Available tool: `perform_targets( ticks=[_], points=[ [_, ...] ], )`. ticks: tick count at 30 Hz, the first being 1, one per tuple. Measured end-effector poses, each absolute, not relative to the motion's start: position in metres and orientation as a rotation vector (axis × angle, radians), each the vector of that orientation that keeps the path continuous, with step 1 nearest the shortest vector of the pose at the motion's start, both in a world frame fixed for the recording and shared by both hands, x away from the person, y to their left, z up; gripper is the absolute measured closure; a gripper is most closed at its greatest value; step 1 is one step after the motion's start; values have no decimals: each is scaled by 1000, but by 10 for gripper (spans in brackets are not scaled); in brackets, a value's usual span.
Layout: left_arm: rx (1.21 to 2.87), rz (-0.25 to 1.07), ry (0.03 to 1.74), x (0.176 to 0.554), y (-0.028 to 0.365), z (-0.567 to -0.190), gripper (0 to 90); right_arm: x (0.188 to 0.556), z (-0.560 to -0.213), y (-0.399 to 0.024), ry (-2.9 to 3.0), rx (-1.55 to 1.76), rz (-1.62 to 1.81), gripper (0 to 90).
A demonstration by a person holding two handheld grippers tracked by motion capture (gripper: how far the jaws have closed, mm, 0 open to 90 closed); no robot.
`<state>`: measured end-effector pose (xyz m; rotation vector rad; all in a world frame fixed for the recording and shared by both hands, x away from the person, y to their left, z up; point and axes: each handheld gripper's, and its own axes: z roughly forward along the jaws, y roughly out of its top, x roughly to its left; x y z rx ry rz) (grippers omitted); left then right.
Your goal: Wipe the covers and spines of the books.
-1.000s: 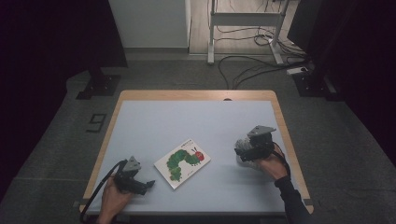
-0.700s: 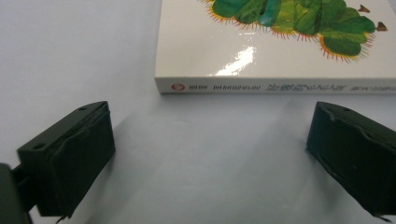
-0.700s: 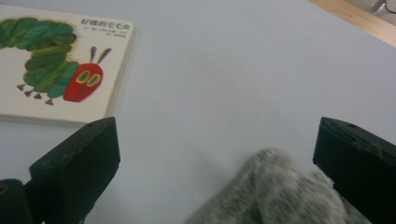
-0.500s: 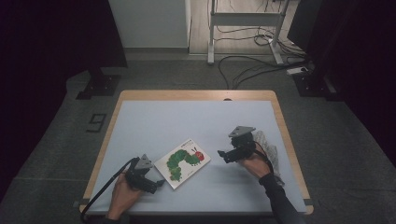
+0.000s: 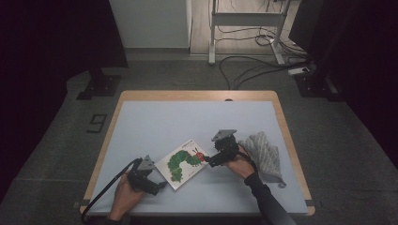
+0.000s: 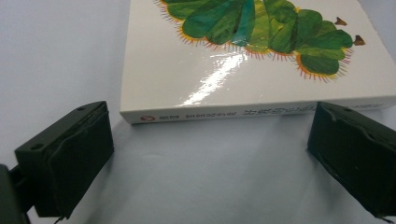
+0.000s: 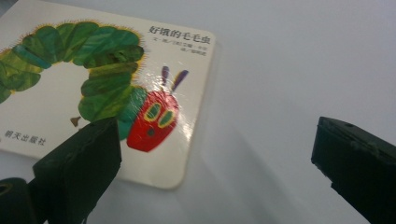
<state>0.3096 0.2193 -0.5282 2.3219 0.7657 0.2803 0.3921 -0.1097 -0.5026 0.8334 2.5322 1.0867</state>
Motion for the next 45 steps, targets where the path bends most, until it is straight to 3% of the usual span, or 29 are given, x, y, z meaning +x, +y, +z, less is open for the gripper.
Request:
perform_targets(
  ticks=[16,45],
  points=[
    [2309,297,807,301,215,-528,2,397,-521,-71,2641,788,1112,9],
    [2294,306,860,292,207,-529,0,400,-523,-59,2720,854,1198,0]
  ],
)
